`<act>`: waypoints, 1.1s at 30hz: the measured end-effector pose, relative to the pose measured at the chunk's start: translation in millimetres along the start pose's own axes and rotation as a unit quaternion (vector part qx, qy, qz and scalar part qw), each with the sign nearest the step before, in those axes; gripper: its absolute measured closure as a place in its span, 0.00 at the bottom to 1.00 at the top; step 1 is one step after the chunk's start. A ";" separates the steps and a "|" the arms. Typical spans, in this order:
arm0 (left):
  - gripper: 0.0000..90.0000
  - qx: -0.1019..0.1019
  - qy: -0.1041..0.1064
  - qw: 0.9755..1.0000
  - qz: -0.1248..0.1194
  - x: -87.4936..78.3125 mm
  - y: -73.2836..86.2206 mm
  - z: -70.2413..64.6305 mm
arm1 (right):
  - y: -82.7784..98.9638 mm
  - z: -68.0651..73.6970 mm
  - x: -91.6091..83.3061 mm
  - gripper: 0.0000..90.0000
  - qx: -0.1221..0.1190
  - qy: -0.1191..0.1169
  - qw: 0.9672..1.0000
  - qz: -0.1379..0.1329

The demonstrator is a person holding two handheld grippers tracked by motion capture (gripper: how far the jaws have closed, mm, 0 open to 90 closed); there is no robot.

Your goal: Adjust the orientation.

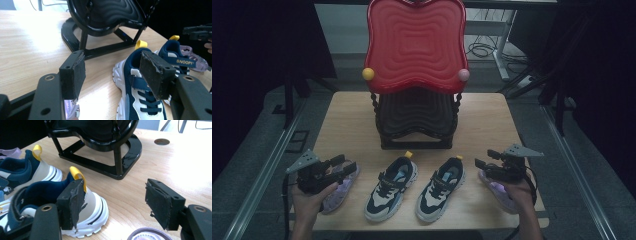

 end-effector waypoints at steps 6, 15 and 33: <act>0.45 0.003 -0.004 1.000 -0.002 5.5 -0.9 -2.5 | 3.3 -1.5 5.7 0.39 -0.004 0.007 1.000 0.006; 0.51 -0.001 -0.003 1.000 0.014 19.8 -9.4 -13.5 | 5.1 -4.7 5.7 0.40 0.015 -0.012 1.000 -0.006; 1.00 0.002 0.006 0.998 0.068 6.0 5.1 -30.2 | 1.0 9.8 10.4 0.41 0.012 -0.029 0.999 -0.007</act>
Point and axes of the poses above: each handheld gripper's, and its own axes: x roughly forward along the jaws, y roughly out of its underside, z roughly to its left, the point moved 6 cm from there along x, roughly forward along the jaws, and after that the axes turned 7 degrees about z, right-handed, at the moved point
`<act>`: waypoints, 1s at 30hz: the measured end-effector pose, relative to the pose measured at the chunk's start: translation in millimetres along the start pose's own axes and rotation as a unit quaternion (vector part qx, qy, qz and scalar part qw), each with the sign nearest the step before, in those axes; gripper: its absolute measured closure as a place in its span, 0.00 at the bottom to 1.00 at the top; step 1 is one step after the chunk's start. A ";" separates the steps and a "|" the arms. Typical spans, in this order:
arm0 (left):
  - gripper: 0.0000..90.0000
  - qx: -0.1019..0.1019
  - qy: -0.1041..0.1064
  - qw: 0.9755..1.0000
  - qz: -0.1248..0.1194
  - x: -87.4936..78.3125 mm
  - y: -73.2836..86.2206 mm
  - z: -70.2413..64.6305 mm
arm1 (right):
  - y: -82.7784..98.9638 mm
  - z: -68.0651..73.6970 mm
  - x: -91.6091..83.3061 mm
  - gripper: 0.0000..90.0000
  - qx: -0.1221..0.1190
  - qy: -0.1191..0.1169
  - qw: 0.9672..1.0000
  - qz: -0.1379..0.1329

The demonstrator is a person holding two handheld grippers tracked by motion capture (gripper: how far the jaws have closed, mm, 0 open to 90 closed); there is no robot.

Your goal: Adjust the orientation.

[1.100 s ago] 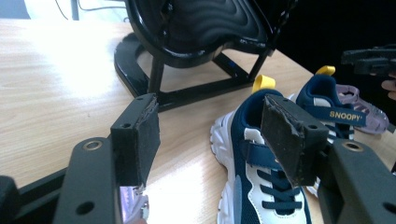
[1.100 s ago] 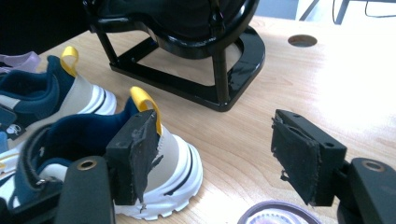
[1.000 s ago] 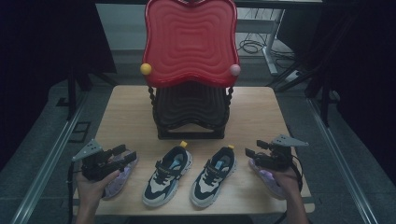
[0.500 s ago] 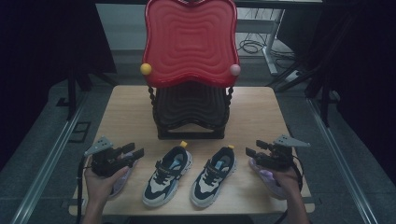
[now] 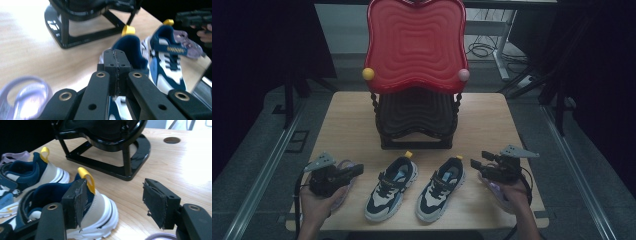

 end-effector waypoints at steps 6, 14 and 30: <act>1.00 -0.010 -0.003 1.000 0.004 -3.3 7.0 5.6 | 1.4 1.0 5.4 0.41 -0.004 -0.001 1.000 0.008; 1.00 -0.022 -0.009 0.999 0.037 -5.1 28.8 9.4 | 4.0 3.6 2.3 0.41 -0.002 0.001 1.000 0.004; 1.00 -0.070 -0.041 0.994 0.067 2.7 74.3 23.9 | 0.7 9.0 9.7 0.41 -0.016 0.001 1.000 0.007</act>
Point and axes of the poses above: each handheld gripper's, and its own axes: x roughly forward along the jaws, y roughly out of its underside, z roughly to its left, the point moved 6 cm from there along x, roughly forward along the jaws, and after that the axes turned 7 degrees about z, right-handed, at the moved point
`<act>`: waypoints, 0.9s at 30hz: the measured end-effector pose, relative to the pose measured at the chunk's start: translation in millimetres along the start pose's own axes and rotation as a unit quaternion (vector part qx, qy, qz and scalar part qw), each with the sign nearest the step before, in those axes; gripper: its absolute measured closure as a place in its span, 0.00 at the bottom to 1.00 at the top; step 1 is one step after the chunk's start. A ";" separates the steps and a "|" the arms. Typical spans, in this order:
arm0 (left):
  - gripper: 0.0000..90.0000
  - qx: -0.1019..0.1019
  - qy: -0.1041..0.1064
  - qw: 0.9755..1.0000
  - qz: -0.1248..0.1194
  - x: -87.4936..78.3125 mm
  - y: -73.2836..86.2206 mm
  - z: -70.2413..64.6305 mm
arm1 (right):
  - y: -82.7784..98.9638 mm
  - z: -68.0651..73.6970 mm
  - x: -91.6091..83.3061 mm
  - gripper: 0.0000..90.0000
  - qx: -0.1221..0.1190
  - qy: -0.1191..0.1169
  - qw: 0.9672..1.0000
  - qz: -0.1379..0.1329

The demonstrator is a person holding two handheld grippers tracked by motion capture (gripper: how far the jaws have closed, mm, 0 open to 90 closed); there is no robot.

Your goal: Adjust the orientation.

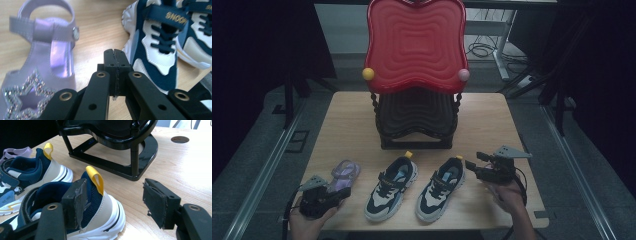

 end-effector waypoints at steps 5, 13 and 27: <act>1.00 -0.003 -0.008 1.000 0.013 4.3 8.9 3.2 | 2.2 -2.1 0.8 0.41 0.008 0.005 1.000 0.004; 1.00 -0.018 -0.021 0.999 0.033 8.1 26.5 11.8 | 3.4 -3.1 2.1 0.41 0.011 0.008 1.000 0.008; 1.00 -0.034 -0.048 0.998 0.038 5.0 41.8 20.6 | 4.7 -2.9 2.4 0.41 0.014 0.010 1.000 0.010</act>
Point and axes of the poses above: each handheld gripper's, and its own axes: x roughly forward along the jaws, y roughly out of its underside, z roughly to its left, the point moved 6 cm from there along x, roughly forward along the jaws, and after that the axes turned 7 degrees about z, right-handed, at the moved point
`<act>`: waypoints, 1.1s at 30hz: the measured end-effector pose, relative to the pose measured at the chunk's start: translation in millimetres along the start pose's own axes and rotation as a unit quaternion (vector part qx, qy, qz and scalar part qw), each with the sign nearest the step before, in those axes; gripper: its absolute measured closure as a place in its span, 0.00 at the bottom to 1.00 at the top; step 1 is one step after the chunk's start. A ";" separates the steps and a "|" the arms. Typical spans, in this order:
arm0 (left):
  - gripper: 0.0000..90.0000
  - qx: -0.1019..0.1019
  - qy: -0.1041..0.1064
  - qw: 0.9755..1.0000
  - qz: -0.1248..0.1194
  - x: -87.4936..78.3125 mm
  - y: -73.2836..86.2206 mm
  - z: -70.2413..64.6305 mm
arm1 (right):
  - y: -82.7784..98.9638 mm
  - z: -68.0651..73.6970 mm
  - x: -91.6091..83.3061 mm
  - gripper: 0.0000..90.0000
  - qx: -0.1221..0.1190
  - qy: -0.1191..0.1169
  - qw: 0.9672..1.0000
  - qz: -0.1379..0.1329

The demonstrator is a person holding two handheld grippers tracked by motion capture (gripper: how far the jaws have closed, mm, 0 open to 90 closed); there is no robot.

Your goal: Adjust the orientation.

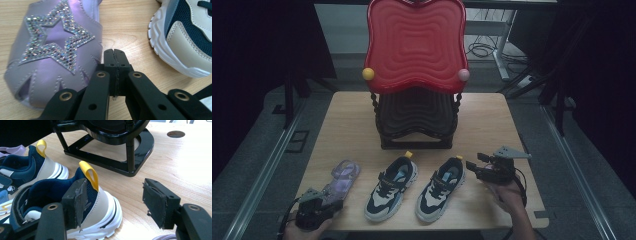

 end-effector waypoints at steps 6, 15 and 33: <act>1.00 -0.006 -0.003 1.000 -0.001 -1.5 1.9 4.4 | 0.9 0.0 1.0 0.41 0.002 0.002 1.000 0.003; 1.00 -0.009 -0.003 1.000 0.001 -3.0 2.2 7.8 | 2.3 -2.0 2.2 0.41 0.005 0.004 1.000 0.006; 1.00 -0.020 -0.004 1.000 0.009 -9.3 4.4 19.0 | 4.4 -4.2 5.0 0.42 0.006 0.011 1.000 0.010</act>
Point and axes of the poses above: each handheld gripper's, and its own axes: x roughly forward along the jaws, y roughly out of its underside, z roughly to its left, the point moved 6 cm from there along x, roughly forward along the jaws, and after that the axes turned 7 degrees about z, right-handed, at the moved point
